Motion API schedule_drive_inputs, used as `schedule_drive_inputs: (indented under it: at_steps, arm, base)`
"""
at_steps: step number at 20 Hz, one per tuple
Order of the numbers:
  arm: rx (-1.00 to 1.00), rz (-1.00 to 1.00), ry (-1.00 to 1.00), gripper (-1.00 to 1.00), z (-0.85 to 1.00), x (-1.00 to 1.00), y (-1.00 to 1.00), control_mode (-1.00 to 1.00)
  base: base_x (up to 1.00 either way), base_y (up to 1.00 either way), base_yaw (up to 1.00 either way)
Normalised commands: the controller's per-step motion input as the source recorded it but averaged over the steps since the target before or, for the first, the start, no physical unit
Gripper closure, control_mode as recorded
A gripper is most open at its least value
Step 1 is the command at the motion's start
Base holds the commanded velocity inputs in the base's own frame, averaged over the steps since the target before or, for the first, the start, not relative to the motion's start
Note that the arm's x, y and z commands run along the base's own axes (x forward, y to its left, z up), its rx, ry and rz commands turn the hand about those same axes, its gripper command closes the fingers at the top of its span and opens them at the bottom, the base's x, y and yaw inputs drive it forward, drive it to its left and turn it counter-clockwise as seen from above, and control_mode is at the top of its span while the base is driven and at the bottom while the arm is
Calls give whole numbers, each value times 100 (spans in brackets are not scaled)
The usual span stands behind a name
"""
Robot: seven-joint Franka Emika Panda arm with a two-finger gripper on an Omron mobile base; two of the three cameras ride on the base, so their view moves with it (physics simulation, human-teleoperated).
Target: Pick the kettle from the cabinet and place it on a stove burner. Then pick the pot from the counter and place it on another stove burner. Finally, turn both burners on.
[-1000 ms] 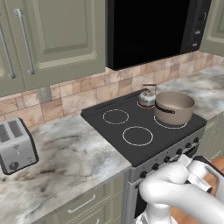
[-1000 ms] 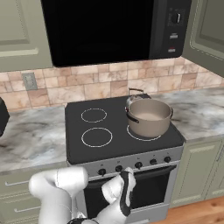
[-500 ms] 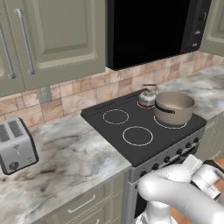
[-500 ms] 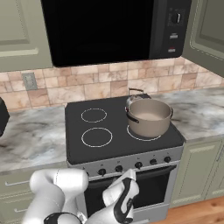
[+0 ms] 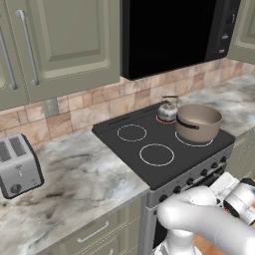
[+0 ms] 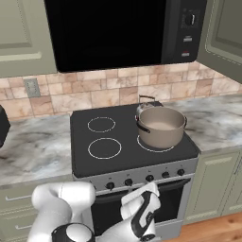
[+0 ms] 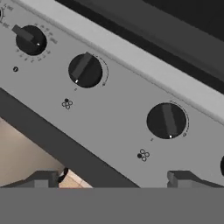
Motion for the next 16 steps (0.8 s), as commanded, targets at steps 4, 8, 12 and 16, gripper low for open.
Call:
schedule_drive_inputs:
  at_steps: [4,8,12,16]
  arm:
    - [28,0,0,-100,0,12,-49,-100]
    - [14,0,0,-100,-7,24,-19,-100]
    - [4,0,2,-100,-13,36,-3,-100]
    - [8,0,7,-100,-10,37,-13,-100]
  base:
    - [0,0,0]
    - [0,0,0]
    - [0,0,0]
    - [0,0,0]
